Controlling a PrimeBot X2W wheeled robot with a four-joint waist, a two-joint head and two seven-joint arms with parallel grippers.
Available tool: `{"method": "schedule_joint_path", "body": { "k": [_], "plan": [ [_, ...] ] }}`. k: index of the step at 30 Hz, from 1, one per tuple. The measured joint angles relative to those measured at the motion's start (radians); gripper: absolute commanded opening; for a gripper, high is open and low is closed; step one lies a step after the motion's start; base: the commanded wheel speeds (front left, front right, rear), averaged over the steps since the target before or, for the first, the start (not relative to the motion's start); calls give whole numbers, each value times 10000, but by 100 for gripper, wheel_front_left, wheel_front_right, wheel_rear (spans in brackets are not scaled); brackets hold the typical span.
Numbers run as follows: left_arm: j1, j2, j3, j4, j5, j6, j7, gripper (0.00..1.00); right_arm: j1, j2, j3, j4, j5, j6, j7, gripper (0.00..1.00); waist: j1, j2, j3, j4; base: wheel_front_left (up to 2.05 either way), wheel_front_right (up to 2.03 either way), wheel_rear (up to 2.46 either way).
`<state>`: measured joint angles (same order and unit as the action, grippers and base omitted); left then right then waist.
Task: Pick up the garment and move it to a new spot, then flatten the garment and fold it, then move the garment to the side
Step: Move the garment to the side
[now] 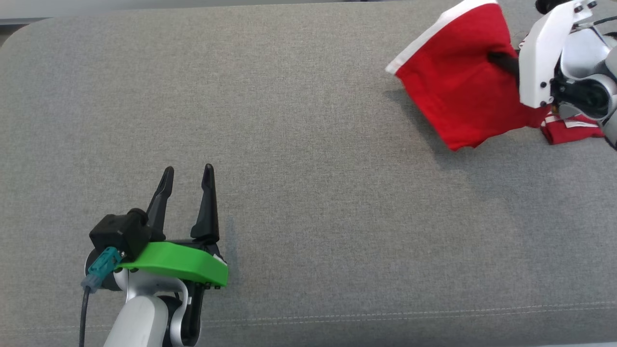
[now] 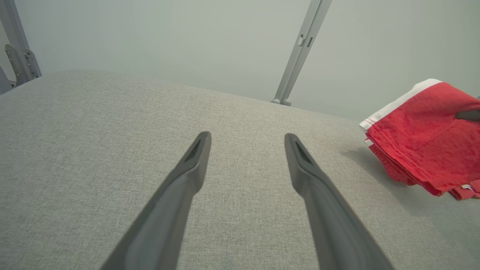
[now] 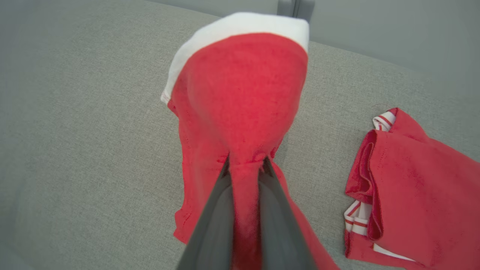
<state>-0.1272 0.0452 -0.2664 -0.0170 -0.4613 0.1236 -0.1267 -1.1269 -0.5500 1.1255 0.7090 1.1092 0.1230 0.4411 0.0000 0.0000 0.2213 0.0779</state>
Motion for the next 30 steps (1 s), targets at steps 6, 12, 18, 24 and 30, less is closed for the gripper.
{"method": "schedule_joint_path", "body": {
  "k": [6,12,18,24,30],
  "plan": [
    [0,-4,-13,-15,2,0,29,100,-336,-491,69,54,-234,0,190,0,0,0,63,-49,0,0,0],
    [-2,-4,17,-244,88,0,119,100,-347,-608,-182,176,-12,2,307,0,0,0,254,-90,0,0,0],
    [-8,23,117,-453,290,0,215,100,-602,-803,-351,305,69,0,364,0,0,0,510,-128,0,0,0],
    [-135,46,136,-819,470,0,307,100,-881,-1264,-430,612,-25,-104,362,0,0,0,849,-151,0,0,0],
    [-376,77,148,-1191,629,0,428,100,-1034,-1440,-357,790,-401,-153,171,0,0,0,1219,-170,0,0,0]
  ]
}}
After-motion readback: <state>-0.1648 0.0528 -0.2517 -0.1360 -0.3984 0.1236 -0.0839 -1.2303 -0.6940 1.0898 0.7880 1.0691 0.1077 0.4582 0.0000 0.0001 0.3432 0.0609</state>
